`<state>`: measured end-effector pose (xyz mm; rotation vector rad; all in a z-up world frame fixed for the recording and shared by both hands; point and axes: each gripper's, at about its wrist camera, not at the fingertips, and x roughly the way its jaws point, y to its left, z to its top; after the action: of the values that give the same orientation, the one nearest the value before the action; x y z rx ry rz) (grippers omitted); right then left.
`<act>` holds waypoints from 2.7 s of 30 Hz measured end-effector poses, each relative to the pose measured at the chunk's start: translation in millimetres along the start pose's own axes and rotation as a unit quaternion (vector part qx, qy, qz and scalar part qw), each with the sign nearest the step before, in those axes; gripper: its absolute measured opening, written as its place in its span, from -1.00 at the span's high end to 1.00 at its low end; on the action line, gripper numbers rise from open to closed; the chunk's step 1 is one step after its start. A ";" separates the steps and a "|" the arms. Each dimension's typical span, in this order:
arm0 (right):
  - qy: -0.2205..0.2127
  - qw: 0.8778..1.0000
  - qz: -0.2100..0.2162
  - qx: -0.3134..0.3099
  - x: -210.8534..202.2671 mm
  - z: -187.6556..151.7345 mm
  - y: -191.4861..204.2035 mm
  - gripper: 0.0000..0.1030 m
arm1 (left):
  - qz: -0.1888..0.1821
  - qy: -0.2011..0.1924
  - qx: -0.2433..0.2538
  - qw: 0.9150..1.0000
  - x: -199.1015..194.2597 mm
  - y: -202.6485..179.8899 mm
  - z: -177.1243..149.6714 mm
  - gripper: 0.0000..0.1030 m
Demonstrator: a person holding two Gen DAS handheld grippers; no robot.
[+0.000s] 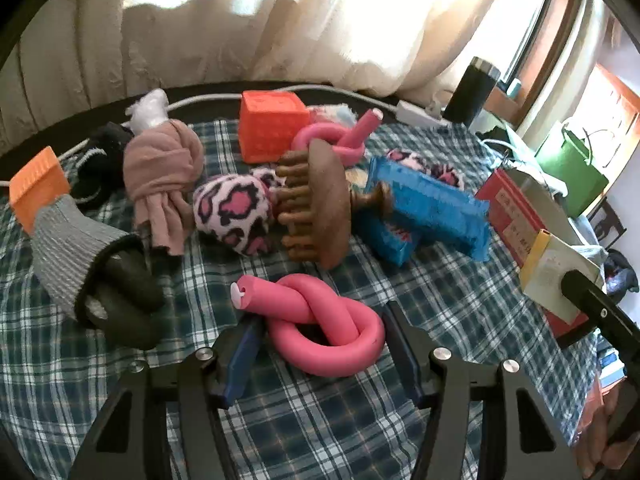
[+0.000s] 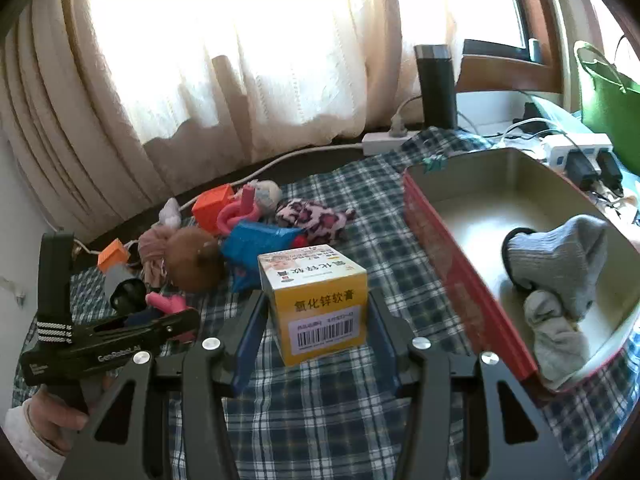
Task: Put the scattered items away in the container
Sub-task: 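Grasp the white-yellow medicine box with the right gripper while the left grasps the pink knotted tube, then carry the medicine box into the red tin and open the right gripper while the left holds the tube, then lower the pink knotted tube into the red tin and open the left gripper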
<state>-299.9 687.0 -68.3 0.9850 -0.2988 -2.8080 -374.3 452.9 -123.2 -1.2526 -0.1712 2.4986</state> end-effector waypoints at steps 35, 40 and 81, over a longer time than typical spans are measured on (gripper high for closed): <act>-0.113 0.968 -0.186 0.128 -81.6 28.8 -157.9 -0.05 | -0.017 -0.048 0.068 0.996 -47.7 -68.6 2.5 -0.19; -0.098 0.977 -0.150 0.116 -78.3 25.0 -153.8 -0.05 | -0.034 -0.048 0.088 0.994 -51.2 -96.0 3.0 -0.19; -0.107 0.982 -0.095 0.126 -87.0 6.6 -165.9 -0.36 | -0.103 -0.064 0.182 0.976 -6.9 -238.7 49.2 -0.19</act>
<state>-249.4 866.7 -50.3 0.7919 -0.6338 -3.1140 -351.0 675.9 -27.2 -0.8799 0.1172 2.2973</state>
